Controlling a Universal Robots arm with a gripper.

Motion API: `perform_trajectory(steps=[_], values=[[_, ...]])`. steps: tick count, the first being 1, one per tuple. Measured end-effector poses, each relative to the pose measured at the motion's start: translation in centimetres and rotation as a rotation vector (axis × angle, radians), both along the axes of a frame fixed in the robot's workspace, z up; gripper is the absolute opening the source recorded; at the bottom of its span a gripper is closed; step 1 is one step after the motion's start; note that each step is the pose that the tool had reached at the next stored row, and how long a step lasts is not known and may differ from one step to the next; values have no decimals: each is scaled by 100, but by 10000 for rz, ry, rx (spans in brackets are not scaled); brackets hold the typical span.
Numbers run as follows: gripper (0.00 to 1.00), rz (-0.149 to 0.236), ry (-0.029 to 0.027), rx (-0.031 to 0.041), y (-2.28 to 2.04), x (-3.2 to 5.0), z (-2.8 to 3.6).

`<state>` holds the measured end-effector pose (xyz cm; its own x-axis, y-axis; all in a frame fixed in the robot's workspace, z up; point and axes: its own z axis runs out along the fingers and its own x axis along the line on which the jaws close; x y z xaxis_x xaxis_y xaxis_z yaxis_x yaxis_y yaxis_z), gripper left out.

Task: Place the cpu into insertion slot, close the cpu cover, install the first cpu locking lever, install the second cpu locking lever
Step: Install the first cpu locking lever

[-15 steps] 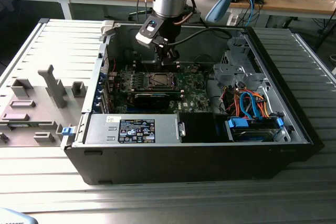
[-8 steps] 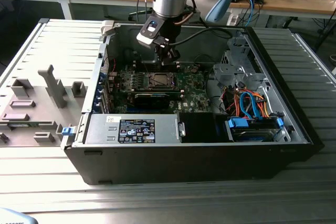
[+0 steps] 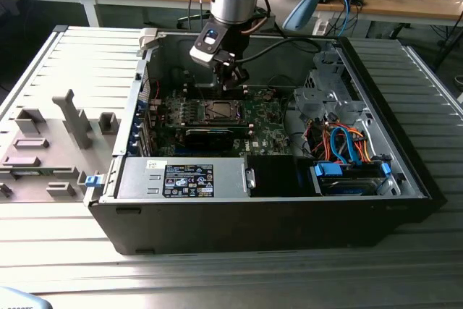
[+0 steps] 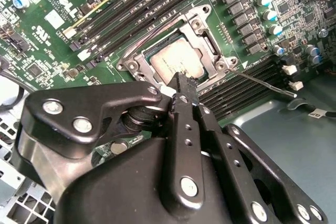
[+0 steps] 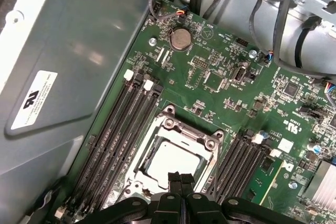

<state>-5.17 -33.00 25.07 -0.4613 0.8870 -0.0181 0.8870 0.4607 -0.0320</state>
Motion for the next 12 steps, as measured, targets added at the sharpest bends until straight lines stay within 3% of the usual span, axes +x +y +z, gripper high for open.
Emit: perform_trajectory(steps=[12], values=[[11,606,0,1,0,0,0]])
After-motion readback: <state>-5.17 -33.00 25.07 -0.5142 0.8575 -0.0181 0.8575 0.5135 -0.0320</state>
